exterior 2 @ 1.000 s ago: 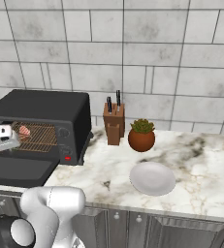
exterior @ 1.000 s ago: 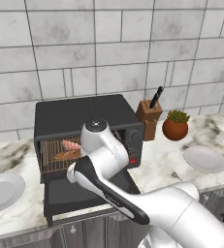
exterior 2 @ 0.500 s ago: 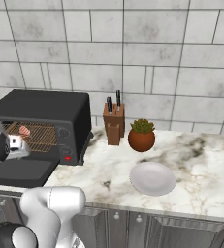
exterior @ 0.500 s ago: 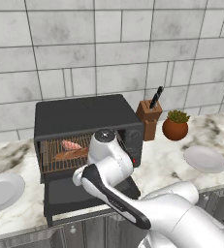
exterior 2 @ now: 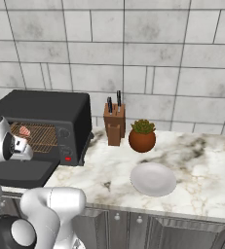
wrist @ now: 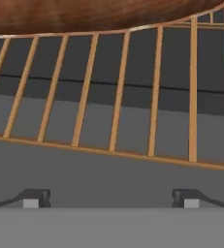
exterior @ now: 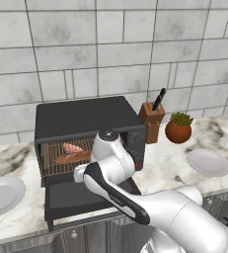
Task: Open the toaster oven door. Place the baguette on the top rack in the toaster oven and place the steak on the bottom rack.
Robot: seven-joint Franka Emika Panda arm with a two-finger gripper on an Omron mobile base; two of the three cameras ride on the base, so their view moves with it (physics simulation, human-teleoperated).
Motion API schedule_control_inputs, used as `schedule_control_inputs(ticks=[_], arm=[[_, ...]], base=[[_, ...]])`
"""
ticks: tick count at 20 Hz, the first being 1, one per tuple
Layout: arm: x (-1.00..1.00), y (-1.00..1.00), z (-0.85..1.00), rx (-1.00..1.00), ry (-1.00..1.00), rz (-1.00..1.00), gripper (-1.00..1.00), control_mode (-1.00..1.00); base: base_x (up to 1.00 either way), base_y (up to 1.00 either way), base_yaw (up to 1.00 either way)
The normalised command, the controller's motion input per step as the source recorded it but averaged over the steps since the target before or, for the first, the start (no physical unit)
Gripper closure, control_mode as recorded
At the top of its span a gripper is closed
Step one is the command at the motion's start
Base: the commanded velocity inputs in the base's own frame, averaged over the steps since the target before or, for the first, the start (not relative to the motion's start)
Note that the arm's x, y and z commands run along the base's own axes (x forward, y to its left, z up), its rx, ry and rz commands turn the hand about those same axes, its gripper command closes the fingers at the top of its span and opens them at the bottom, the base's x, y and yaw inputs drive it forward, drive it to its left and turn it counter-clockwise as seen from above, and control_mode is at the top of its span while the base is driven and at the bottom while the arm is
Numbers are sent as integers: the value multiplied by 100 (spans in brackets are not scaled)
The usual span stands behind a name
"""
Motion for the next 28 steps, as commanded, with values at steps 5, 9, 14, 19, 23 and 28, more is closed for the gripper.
schedule_control_inputs(ticks=[5, 9, 14, 19, 23, 28], arm=[[6, 0, -10, 4, 1, -31, -100, -100], [8, 0, -10, 4, 0, -29, -100, -100], [8, 0, -15, 2, 0, -26, -100, -100], [17, 0, -13, 2, 0, -17, -100, -100], [18, -3, -6, 0, 1, -17, -100, -100], [10, -6, -3, 2, 6, -14, -100, -100]], base=[[0, 0, 0], [0, 0, 0], [0, 0, 0], [0, 0, 0], [0, 0, 0], [0, 0, 0]])
